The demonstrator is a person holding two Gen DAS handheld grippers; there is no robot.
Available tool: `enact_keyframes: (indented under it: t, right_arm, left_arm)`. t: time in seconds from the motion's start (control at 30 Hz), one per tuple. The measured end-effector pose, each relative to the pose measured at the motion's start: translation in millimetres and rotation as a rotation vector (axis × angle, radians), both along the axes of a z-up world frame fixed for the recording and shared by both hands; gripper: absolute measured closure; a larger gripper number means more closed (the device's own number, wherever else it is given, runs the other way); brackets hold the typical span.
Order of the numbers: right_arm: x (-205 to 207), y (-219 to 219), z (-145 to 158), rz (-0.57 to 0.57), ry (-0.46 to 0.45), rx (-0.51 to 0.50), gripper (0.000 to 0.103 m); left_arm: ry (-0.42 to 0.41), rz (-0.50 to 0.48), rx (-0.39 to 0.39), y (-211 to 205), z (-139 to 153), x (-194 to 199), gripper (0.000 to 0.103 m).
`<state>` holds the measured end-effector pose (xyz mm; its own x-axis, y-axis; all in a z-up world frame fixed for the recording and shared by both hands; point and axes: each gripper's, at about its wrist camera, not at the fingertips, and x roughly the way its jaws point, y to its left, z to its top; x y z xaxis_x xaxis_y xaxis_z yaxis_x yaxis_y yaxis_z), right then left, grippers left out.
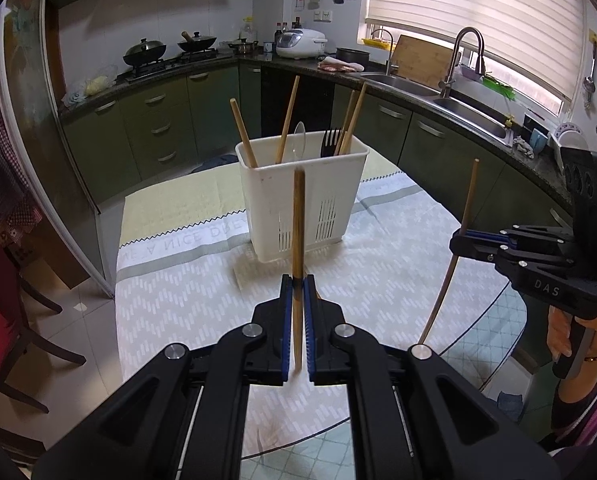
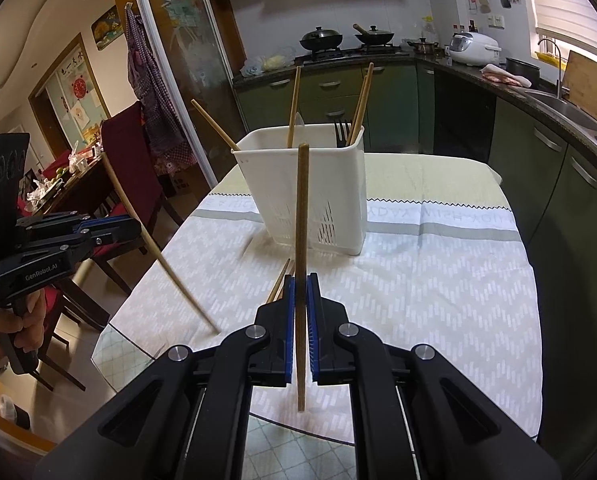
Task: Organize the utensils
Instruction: 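Lift the chopsticks upright with both tools and carry them over the caddy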
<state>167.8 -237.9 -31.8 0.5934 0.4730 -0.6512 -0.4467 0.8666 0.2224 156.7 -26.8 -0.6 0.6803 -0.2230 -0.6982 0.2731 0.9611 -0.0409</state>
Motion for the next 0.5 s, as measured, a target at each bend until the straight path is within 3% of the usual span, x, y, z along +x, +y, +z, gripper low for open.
enact_keyframes:
  t: [0.3,0.5]
  right_arm:
    - [2,0,12,0.005,-0.02,0.007,0.096]
    - [6,-1,35,0.025,-0.051,0.026,0.096]
  left_arm:
    - [-0.028,-0.008,-0.008,-3,11,2,0.097]
    - [-0.056,-0.021,-0.023,-3,33,6,0.097]
